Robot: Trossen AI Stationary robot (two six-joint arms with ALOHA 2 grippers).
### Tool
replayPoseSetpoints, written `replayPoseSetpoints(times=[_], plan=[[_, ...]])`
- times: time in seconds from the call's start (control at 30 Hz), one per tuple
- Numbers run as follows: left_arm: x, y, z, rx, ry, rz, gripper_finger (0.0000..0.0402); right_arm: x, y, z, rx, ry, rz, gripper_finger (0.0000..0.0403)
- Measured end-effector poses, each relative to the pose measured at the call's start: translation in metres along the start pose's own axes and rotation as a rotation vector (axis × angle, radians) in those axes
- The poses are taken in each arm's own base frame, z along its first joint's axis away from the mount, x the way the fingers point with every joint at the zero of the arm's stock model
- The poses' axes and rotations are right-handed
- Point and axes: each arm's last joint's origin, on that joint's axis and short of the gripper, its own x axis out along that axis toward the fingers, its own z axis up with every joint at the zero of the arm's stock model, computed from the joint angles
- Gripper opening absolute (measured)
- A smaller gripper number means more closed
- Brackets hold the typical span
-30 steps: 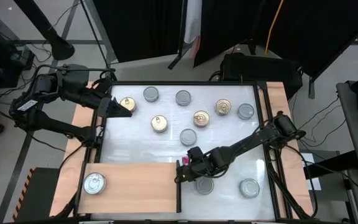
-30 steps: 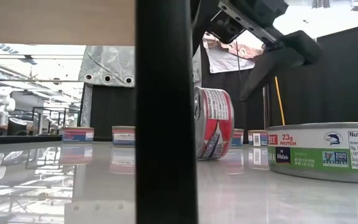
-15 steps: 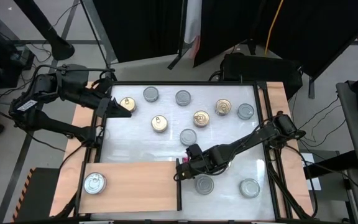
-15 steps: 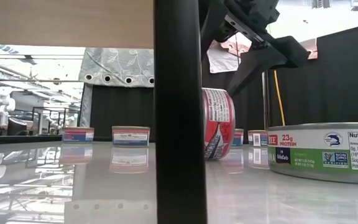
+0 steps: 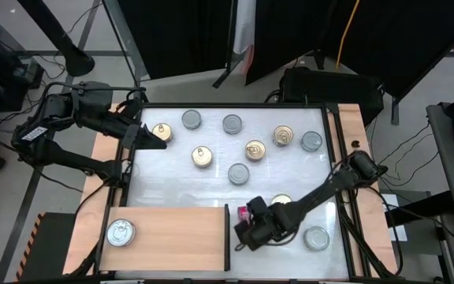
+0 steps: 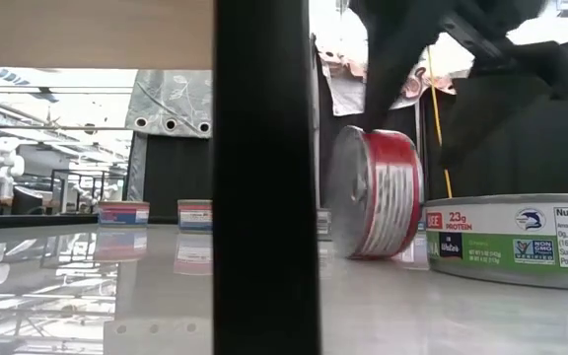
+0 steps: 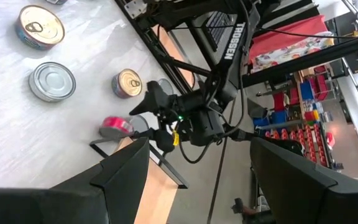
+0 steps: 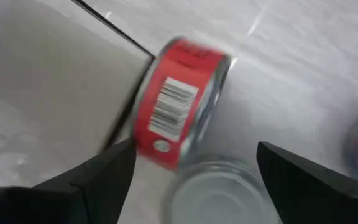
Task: Stack canned seafood by type on shelf
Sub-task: Stack the red tuna can on top of the other red tuna can on the shelf
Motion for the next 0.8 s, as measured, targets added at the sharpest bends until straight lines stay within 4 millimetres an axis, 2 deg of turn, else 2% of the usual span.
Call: replayPoseSetpoints(times=[0.23,0.53,0.7,0.8], plan=[[0.000,0.000,0.000,0.000,0.001,0.000,0.0279,0.007,0.000,-0.008,0.024,-0.042,0.007,0.0323],[0.000,0.000,0.000,-0.001,0.014,-0.008,0.0279,0.023,-0.007,-0.007,0.087,-0.065,0.006,0.0280],[0.000,0.000,-0.001,0.000,0.016,-0.010,0.0279,0.019,-0.006,-0.002,0.112,-0.041,0.022,0.0275],[0.000,0.000,-0.001,0.000,0.016,-0.010,0.0279,0.006,-0.009,0.006,0.216,0.041,0.010,0.0275]])
